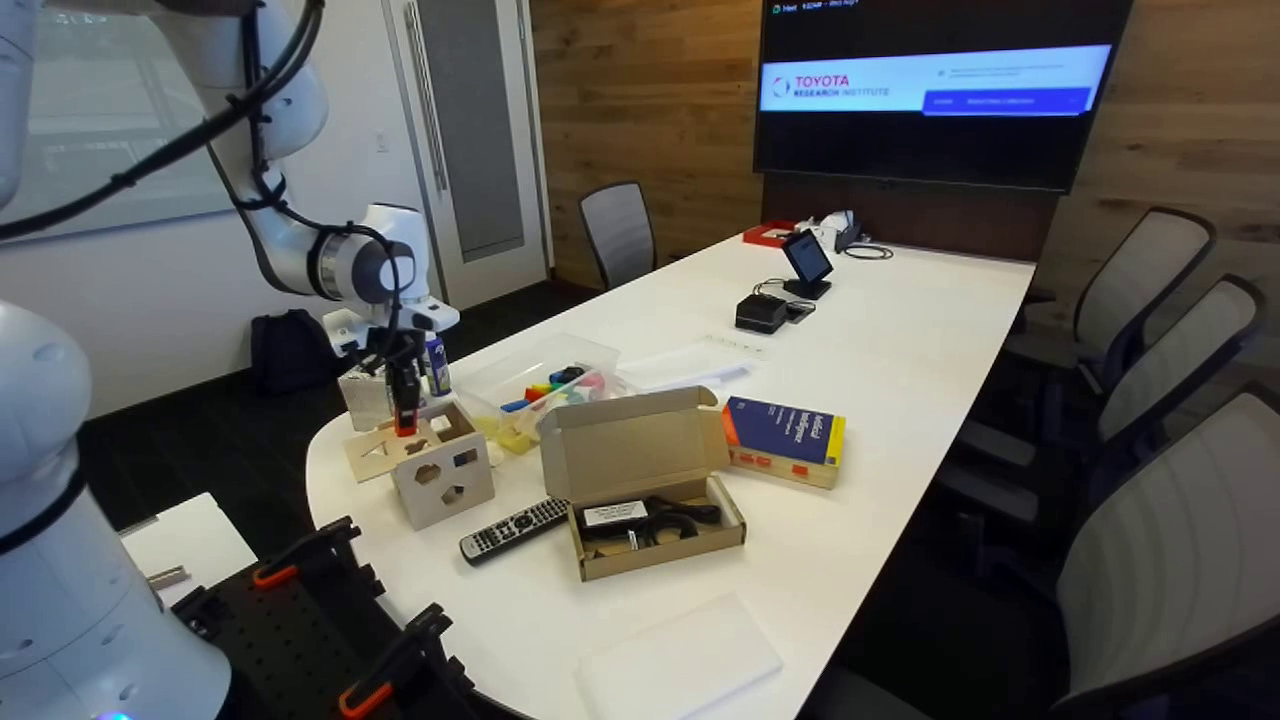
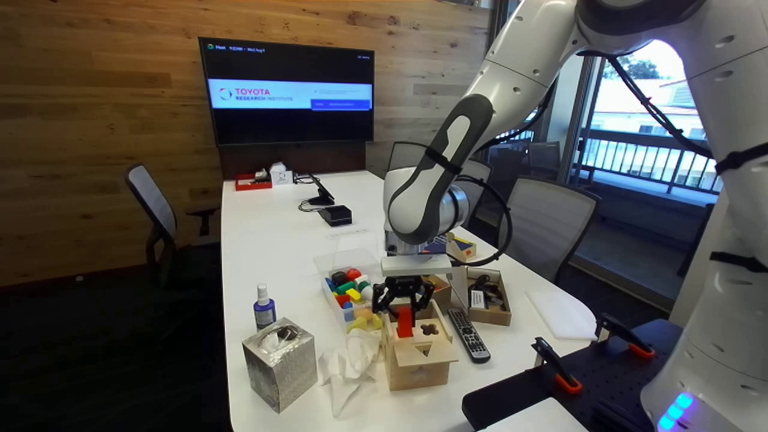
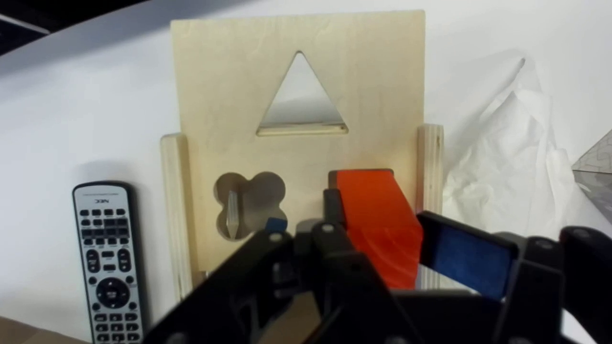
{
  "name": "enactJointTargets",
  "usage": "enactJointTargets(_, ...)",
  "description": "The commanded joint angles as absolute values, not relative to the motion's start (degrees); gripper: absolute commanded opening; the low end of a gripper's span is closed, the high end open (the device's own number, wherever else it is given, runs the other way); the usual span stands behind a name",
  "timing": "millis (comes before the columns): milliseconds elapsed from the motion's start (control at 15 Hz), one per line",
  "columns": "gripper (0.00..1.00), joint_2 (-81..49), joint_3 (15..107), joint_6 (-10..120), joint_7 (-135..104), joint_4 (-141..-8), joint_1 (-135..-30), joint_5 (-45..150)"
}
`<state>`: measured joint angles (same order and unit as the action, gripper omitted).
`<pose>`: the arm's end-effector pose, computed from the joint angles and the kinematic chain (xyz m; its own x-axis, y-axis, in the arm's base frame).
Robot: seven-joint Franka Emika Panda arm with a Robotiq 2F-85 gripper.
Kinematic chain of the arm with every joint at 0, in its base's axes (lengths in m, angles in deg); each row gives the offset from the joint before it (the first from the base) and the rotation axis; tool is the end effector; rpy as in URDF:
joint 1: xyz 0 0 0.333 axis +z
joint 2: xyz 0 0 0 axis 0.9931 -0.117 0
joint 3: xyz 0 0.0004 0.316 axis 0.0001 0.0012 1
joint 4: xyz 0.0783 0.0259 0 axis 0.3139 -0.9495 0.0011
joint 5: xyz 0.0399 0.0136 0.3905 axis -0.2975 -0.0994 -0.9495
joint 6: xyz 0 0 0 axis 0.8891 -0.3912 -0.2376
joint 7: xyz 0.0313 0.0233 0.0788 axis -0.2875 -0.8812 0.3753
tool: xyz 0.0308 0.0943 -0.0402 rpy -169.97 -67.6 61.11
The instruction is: Through the square hole, put the orange block inside the cube-shaped object
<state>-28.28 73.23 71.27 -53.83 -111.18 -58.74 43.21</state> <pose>0.4353 0.2829 0.1331 0.9444 -0.2833 -0.1671 -0.2862 -0.9582 0.0070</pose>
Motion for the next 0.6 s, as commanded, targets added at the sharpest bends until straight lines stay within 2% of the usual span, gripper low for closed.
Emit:
enactJointTargets(0,0.13,-28.91,72.48,69.45,-54.85,-109.39,-57.74,44.06)
enactJointTargets(533,0.13,-30.08,72.74,67.33,-53.93,-107.63,-58.41,43.66)
